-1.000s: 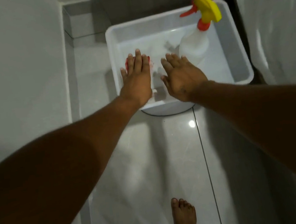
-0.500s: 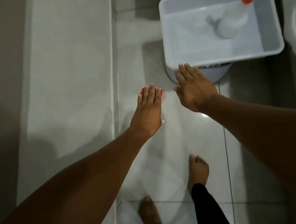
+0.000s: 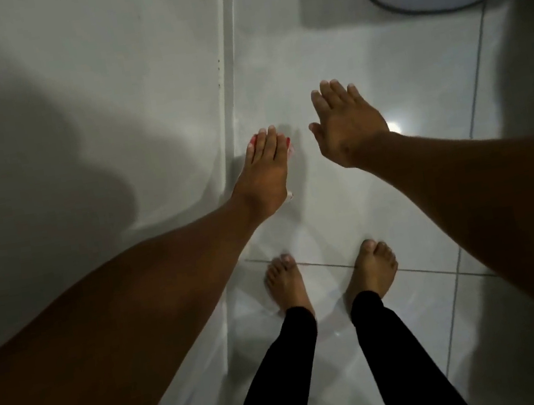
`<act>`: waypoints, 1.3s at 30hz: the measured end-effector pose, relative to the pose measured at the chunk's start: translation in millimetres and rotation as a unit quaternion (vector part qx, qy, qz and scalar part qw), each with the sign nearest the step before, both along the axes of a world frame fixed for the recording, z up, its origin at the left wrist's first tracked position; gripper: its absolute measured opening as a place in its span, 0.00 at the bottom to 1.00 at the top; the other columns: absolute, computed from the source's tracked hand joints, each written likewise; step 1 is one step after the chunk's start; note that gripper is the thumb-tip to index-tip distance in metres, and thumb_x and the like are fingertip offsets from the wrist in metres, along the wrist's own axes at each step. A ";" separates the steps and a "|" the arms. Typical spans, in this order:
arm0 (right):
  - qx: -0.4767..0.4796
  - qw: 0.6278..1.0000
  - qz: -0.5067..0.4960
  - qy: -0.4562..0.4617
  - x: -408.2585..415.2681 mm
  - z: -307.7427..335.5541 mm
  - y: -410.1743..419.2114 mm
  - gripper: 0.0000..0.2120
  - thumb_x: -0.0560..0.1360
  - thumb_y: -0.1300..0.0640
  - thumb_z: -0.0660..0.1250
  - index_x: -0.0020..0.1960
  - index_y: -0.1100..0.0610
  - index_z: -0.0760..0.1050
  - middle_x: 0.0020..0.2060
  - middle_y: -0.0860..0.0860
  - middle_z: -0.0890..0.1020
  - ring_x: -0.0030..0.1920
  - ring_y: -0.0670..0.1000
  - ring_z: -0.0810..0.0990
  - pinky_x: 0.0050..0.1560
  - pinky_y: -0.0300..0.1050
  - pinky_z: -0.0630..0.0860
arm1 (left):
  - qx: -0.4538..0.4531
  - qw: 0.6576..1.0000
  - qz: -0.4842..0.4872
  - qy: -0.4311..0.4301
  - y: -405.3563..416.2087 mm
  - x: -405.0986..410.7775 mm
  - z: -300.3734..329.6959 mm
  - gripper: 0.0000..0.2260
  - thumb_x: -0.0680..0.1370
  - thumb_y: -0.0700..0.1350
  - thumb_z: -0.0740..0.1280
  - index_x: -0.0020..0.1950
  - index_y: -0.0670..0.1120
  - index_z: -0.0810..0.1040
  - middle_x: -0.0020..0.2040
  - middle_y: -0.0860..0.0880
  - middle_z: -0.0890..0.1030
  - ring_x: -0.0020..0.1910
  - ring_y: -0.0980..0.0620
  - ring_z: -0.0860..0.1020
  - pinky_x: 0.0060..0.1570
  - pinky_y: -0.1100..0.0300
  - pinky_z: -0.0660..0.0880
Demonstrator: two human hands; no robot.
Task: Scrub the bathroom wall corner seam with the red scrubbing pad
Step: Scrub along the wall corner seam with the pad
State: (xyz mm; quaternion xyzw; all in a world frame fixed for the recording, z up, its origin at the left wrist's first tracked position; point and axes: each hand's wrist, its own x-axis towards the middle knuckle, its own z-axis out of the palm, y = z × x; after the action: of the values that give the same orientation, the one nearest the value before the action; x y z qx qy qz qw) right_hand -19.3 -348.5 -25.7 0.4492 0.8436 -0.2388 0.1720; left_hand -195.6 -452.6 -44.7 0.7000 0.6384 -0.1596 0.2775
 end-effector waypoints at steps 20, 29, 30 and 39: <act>0.058 0.994 -0.008 0.095 -11.1 -262.5 -38.8 0.42 0.80 0.40 0.43 0.81 0.72 0.54 0.81 0.70 0.53 0.82 0.70 0.51 0.81 0.61 0.45 | 0.164 0.976 0.123 0.068 -103.4 -36.5 -229.9 0.31 0.82 0.49 0.59 0.82 0.42 0.53 0.82 0.40 0.55 0.82 0.38 0.50 0.81 0.42 0.50; 0.187 0.969 -0.012 0.160 -29.2 -311.2 -23.3 0.41 0.83 0.32 0.44 0.85 0.59 0.50 0.84 0.64 0.50 0.84 0.63 0.46 0.82 0.61 0.42 | 0.317 0.933 0.156 0.069 -90.7 -44.5 -267.2 0.23 0.86 0.46 0.52 0.80 0.41 0.62 0.79 0.39 0.64 0.80 0.40 0.59 0.78 0.44 0.61; 0.192 0.968 -0.016 0.161 -27.5 -311.5 -24.4 0.41 0.83 0.32 0.45 0.85 0.59 0.51 0.83 0.64 0.50 0.84 0.64 0.47 0.82 0.61 0.41 | 0.304 0.938 0.150 0.070 -93.8 -43.9 -267.1 0.23 0.86 0.46 0.52 0.80 0.41 0.61 0.80 0.39 0.63 0.80 0.40 0.58 0.78 0.44 0.60; 0.232 0.954 -0.039 0.187 -26.4 -317.7 -26.9 0.39 0.82 0.35 0.53 0.83 0.60 0.58 0.82 0.65 0.58 0.83 0.65 0.53 0.81 0.52 0.35 | 0.294 0.944 0.134 0.070 -76.6 -46.1 -266.8 0.23 0.84 0.41 0.54 0.80 0.40 0.59 0.81 0.39 0.61 0.81 0.39 0.55 0.79 0.44 0.57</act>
State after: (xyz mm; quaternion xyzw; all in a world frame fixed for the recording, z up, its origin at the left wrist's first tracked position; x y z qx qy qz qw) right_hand -45.7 -375.5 -343.4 0.4564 0.8748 -0.1223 -0.1074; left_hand -241.7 -529.2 -311.5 0.6454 0.7627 0.0251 0.0326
